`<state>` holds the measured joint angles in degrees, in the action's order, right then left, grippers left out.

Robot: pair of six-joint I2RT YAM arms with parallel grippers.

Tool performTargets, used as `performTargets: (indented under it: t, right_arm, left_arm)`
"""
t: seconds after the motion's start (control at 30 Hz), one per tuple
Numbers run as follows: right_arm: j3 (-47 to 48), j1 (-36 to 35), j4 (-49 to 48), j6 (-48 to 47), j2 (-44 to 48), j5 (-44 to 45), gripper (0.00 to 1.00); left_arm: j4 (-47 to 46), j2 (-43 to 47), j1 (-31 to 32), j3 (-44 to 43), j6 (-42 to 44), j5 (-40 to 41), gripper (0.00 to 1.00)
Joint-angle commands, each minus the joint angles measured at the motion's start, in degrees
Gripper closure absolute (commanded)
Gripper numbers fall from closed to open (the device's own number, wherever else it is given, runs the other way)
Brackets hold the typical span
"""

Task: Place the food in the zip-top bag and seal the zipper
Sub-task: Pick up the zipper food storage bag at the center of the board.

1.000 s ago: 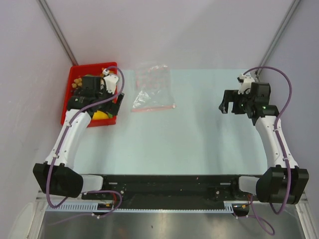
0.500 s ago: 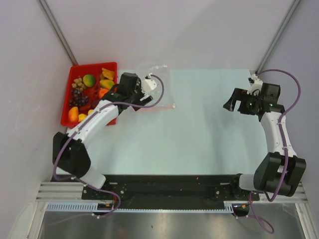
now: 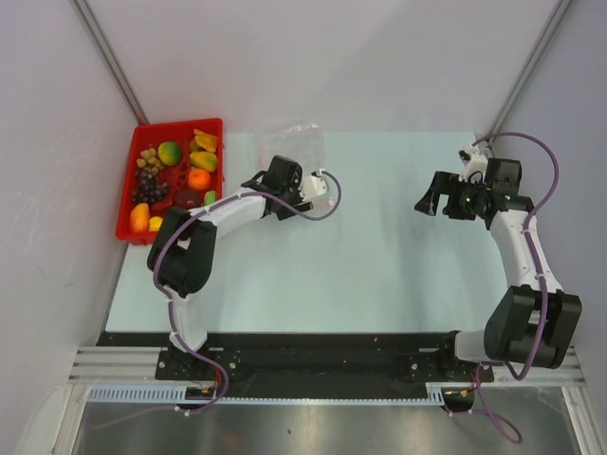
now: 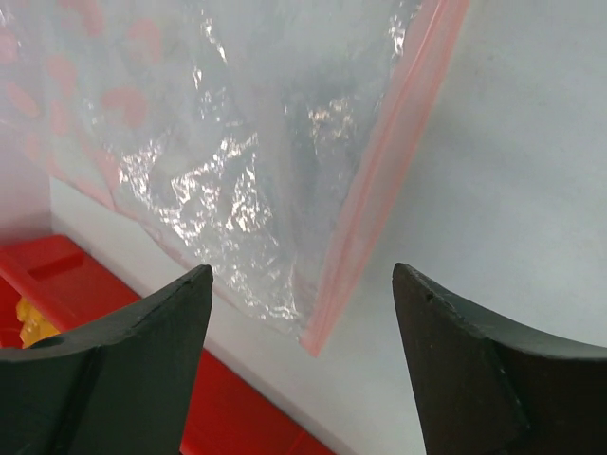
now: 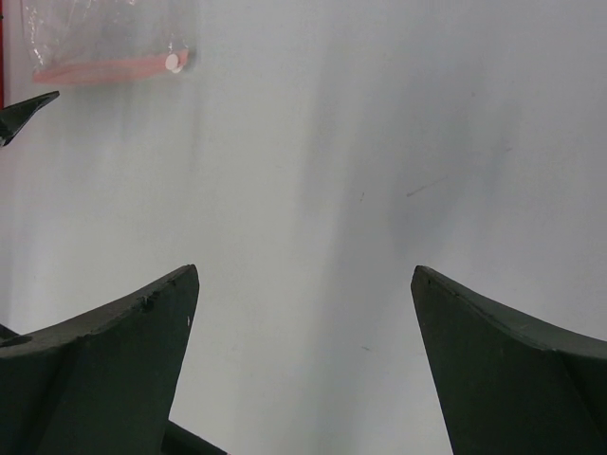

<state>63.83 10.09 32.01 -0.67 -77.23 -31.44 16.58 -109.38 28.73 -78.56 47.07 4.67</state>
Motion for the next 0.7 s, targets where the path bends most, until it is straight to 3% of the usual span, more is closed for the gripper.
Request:
performTargets:
  t: [0.0, 0.23, 0.53, 0.63, 0.67]
  right_arm:
    - [0.68, 0.02, -0.11, -1.00, -0.81, -0.55, 0.00]
    - [0.68, 0.63, -0.02, -0.92, -1.52, -0.64, 0.00]
    - [-0.02, 1.16, -0.54, -0.39, -1.34, -0.90, 0.00]
    - [0.15, 1.25, -0.81, 0.31, -1.34, -0.99, 0.00]
    - [-0.11, 1.25, -0.98, 0.40, -1.17, -1.08, 0.00]
  left_arm:
    - [-6.64, -2.75, 1.50, -1.42, 3.82, 0.69, 0.21]
    - [-10.25, -6.54, 3.00, -1.33, 5.93, 2.80, 0.28]
    - [-15.87, -10.58, 3.09, -2.65, 9.00, 7.02, 0.48]
    - [-18.23, -11.82, 3.09, -3.00, 10.23, 8.34, 0.56]
    - [-18.68, -11.82, 3.09, -3.17, 10.32, 8.78, 0.63]
